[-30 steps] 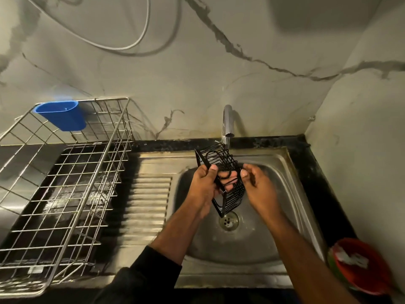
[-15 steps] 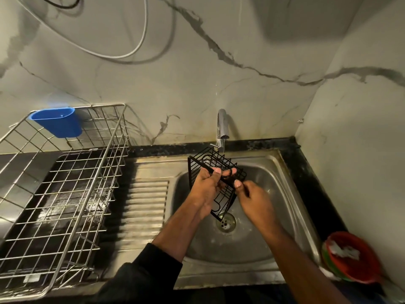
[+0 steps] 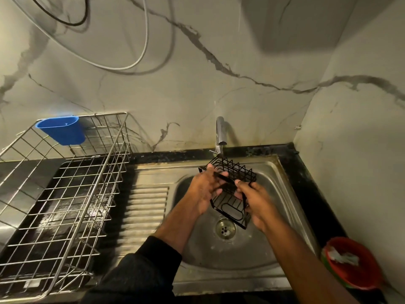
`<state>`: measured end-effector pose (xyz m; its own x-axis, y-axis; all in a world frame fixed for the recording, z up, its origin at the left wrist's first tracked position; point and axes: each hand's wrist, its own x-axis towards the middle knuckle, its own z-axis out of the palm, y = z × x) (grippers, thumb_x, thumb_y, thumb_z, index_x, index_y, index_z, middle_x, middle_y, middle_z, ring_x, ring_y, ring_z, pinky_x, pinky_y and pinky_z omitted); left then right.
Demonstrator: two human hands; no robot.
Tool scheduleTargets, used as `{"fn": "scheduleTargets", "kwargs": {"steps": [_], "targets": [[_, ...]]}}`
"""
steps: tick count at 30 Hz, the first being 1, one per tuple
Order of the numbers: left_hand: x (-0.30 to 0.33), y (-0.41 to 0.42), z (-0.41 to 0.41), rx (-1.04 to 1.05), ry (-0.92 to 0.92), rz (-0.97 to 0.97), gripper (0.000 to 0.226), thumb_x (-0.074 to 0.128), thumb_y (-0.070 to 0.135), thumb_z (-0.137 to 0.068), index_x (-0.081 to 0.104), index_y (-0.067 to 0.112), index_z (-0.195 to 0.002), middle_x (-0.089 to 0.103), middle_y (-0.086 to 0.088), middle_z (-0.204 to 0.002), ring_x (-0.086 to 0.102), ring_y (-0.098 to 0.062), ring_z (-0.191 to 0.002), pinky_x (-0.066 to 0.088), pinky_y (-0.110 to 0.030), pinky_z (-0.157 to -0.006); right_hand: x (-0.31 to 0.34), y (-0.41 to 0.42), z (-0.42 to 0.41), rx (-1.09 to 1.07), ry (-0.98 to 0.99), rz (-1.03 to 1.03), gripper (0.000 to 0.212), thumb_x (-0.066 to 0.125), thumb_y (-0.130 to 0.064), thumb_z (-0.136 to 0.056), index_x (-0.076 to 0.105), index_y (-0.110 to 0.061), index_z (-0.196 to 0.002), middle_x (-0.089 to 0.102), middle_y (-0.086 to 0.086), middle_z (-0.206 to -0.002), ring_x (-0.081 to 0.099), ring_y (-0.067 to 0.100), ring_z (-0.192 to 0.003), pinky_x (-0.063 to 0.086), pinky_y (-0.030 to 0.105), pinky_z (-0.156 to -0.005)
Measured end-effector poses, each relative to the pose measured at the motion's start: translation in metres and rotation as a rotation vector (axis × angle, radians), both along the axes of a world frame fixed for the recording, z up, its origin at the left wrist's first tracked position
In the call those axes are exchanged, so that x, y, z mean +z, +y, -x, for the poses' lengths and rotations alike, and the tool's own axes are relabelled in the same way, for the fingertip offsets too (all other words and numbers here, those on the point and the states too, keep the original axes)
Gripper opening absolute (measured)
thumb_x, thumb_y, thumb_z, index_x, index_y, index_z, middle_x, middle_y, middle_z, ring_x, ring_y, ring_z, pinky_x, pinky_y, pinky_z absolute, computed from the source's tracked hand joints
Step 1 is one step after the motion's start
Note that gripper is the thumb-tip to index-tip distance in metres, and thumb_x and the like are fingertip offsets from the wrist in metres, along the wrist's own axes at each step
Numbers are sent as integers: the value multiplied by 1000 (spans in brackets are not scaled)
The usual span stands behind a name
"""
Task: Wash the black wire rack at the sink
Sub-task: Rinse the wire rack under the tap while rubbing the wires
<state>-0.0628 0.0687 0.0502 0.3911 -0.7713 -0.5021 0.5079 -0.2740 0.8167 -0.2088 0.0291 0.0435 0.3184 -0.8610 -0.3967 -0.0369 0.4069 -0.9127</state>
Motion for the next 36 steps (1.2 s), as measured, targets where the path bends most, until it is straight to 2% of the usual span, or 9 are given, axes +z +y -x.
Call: {"fn": "scheduleTargets", "kwargs": {"steps": [5,8,10,12,15,24,26,29,36], "targets": [[1,0,-20,163,359,12,70,41,59,-102,56,-3,-128,70,-19,-124,69,-28,-94,53,-37,-84,-6,-16,7,61,90,29,18,66,-30,-93,65,-13,-101,65,0,-96,63,19,-98,38,27,-69],[3,-12,-15,174,303,-68,52,37,42,-108,60,0,-130,73,-16,-110,68,-24,-88,54,-34,-76,5,-29,5,103,174,58,35,66,-44,-91,63,-13,-107,67,4,-104,64,20,-98,42,32,-71],[10,-25,-12,158,212,-152,41,38,28,-110,63,0,-125,71,-14,-99,65,-18,-77,52,-27,-63,15,-49,2,150,243,20,40,67,-51,-88,63,-14,-104,68,6,-103,66,24,-97,48,47,-88],[16,-37,-11,178,160,-205,31,40,18,-108,65,1,-113,69,-14,-97,61,-15,-70,49,-23,-55,26,-67,2,203,245,-65,40,72,-49,-85,63,-15,-105,69,5,-97,67,25,-97,41,60,-101],[18,-45,-2,248,159,-172,25,45,11,-106,67,2,-100,67,-13,-89,60,-15,-70,50,-24,-58,32,-81,2,201,215,-139,47,75,-46,-83,62,-16,-117,66,2,-86,67,24,-93,35,63,-107],[-3,-18,11,256,214,-109,21,51,6,-104,69,2,-94,71,-15,-84,58,-11,-65,52,-20,-60,9,-52,15,99,195,72,28,71,-44,-87,65,-19,-99,71,4,-101,69,19,-94,43,54,-102],[-2,-16,11,253,237,-83,21,50,5,-104,69,0,-98,70,-16,-83,58,-10,-63,53,-18,-57,11,-52,14,69,185,125,27,71,-42,-88,65,-17,-98,71,5,-102,68,18,-94,48,42,-91],[1,-16,9,246,250,-37,21,52,4,-103,69,-4,-113,71,-16,-84,60,-10,-63,55,-17,-54,16,-49,14,26,157,186,32,69,-42,-90,67,-12,-101,70,3,-100,68,16,-93,40,25,-67],[4,-16,12,216,233,29,22,53,4,-102,67,-5,-117,70,-18,-92,62,-12,-65,56,-19,-55,16,-47,15,-42,110,216,26,69,-39,-91,68,-14,-99,71,2,-101,68,16,-95,45,21,-68]]}}
